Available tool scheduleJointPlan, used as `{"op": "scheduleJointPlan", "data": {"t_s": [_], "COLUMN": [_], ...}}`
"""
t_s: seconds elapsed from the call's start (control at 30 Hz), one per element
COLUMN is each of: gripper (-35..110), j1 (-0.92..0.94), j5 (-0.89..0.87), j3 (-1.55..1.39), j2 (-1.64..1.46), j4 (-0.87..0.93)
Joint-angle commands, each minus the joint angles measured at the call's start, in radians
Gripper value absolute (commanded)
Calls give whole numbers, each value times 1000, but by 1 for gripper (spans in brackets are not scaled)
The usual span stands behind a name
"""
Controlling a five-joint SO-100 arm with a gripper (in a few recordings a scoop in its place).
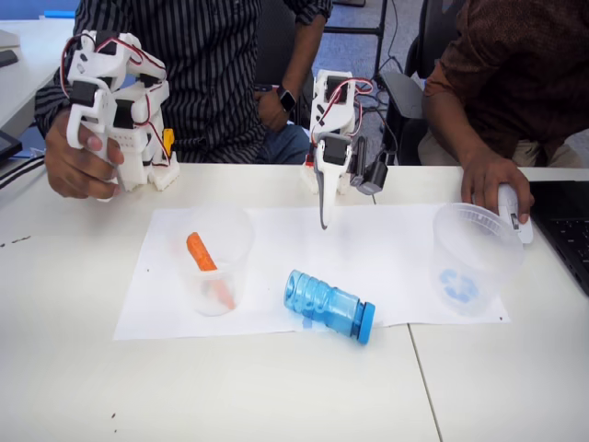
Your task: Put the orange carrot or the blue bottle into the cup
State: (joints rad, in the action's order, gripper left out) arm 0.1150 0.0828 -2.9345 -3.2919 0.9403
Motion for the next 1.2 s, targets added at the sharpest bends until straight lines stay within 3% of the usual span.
{"op": "scheduleJointPlan", "data": {"t_s": [0.0, 0.2, 0.6, 1.17], "gripper": [21, 31, 29, 29], "j1": [21, 21, 103, 164], "j5": [17, 15, -199, -213], "j3": [129, 250, 560, 877], "j2": [67, 206, 634, 1091], "j4": [3, -2, 14, 15]}}
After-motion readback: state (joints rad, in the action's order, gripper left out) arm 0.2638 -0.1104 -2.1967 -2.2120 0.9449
